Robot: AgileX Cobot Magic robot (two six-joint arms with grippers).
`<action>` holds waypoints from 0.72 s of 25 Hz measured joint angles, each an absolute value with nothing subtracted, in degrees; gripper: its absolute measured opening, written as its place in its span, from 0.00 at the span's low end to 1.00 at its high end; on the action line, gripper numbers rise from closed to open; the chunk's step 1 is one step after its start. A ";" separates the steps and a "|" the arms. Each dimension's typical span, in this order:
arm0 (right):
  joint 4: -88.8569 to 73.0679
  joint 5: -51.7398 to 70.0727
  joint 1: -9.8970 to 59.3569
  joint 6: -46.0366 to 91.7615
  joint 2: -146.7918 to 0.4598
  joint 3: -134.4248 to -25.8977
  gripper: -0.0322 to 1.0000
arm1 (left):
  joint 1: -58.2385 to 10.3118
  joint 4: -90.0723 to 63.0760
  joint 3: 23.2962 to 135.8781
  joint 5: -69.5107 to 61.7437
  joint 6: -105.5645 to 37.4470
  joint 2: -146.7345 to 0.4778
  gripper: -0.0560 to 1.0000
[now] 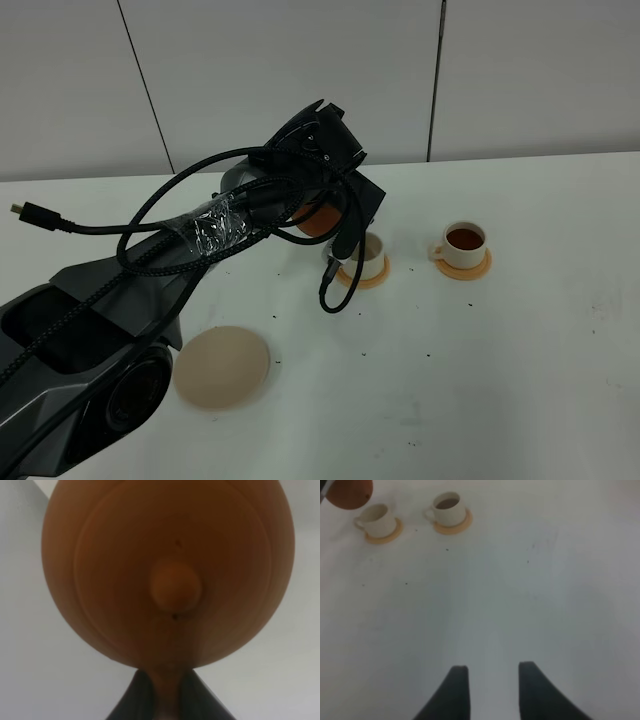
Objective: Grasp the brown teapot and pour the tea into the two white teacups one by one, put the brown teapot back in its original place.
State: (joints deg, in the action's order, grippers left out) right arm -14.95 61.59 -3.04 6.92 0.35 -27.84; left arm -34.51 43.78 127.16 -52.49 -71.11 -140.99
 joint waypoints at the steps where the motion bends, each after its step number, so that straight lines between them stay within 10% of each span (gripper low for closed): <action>1: -14.95 61.59 -3.04 6.92 0.35 -27.84 0.26 | -34.51 43.78 127.16 -53.03 -71.75 -140.99 0.22; 18: -14.95 61.59 -3.04 6.99 0.35 -27.84 0.26 | -34.51 43.78 127.16 -54.18 -77.63 -140.99 0.22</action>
State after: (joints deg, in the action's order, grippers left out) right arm -14.95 61.59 -3.04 6.99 0.35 -27.84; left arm -34.51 43.78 127.16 -54.18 -77.63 -140.99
